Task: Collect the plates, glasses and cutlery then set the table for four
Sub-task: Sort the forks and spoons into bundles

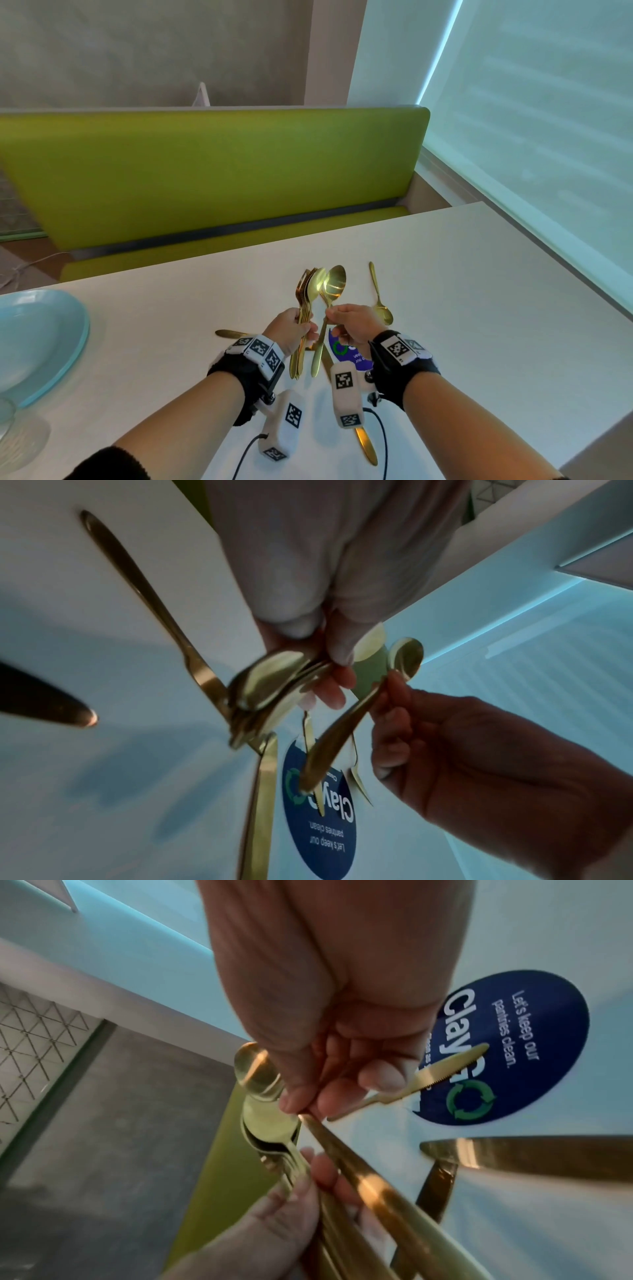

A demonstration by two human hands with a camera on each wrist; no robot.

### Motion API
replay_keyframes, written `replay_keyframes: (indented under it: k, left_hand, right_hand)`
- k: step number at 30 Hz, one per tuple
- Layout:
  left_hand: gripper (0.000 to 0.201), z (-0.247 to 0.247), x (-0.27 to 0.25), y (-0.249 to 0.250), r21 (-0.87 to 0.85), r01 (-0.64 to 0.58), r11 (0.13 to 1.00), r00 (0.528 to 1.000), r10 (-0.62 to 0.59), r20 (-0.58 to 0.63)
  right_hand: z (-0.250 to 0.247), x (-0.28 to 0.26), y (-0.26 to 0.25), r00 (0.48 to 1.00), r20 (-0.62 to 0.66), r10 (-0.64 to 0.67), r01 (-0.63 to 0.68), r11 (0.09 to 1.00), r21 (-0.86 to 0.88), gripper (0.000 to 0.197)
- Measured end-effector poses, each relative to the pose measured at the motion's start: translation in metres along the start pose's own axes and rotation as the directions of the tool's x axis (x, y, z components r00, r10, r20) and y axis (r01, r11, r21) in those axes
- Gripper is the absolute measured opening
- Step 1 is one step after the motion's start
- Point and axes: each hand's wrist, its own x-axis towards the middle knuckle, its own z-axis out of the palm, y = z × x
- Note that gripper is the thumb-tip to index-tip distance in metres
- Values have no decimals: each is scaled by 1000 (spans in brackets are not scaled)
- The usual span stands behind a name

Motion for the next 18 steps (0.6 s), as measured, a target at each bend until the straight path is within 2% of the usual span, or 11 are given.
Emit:
replay_keyframes:
  k: [5, 7, 9, 12, 18]
  left_hand:
    - [11, 5, -1, 0, 224, -35, 974, 999, 35, 5]
    - [10, 7, -1, 0, 251, -33, 967, 999, 29, 19]
    - [5, 9, -2, 1, 243, -29, 970, 999, 22, 33]
    - [12, 12, 1, 1, 201, -34, 979, 999, 27, 36]
    - [12, 20, 9, 4, -47, 20, 999, 999, -18, 35]
  right_hand:
    - [8, -4, 0, 997, 40, 58, -61, 995, 79, 11]
    - [9, -4, 0, 997, 44, 67, -70, 996, 57, 12]
    - [10, -3, 1, 997, 24, 80, -80, 997, 19, 14]
    - [9, 2, 3, 996, -14, 88, -89, 996, -25, 14]
    - [6, 10, -7, 997, -76, 1, -19, 972, -233, 15]
